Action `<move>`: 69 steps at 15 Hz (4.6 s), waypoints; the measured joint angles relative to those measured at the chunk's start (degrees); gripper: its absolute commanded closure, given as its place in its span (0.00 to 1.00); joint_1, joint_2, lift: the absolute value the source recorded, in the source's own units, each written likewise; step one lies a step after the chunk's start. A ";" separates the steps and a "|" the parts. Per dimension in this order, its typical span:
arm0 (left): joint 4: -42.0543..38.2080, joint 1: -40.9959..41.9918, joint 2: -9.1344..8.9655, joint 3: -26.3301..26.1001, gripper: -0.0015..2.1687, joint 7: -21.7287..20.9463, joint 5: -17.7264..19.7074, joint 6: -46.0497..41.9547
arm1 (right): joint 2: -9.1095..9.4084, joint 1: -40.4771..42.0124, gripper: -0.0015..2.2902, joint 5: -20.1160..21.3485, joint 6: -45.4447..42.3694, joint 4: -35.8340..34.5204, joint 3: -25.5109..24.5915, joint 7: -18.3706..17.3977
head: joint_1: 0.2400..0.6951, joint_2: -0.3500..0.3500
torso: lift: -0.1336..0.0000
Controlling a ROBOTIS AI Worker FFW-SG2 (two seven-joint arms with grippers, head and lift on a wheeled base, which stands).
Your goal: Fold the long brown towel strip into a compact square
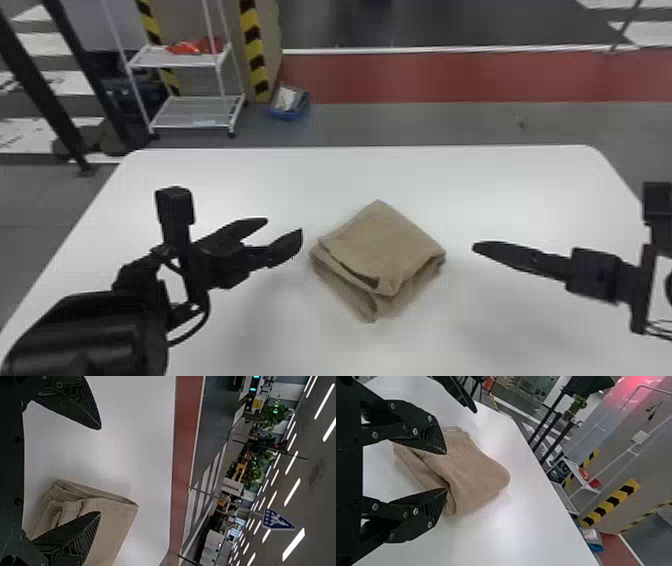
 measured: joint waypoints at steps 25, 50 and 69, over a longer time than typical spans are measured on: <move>-2.42 1.14 0.00 -7.13 0.10 -3.50 -8.88 0.36 | 0.78 10.83 0.04 -10.46 -9.13 -2.05 -31.66 8.71 | 1.00 0.00 | 0.07; -8.01 3.22 0.00 -12.99 0.12 -28.47 -15.82 11.88 | 1.36 10.52 0.04 -11.55 -11.10 -1.40 -29.87 5.21 | 1.00 0.00 | 0.07; -10.00 5.94 0.00 -8.68 0.12 -16.60 -5.03 9.26 | 1.40 3.45 0.10 22.29 -37.11 4.76 24.85 -25.20 | 1.00 0.34 | 0.07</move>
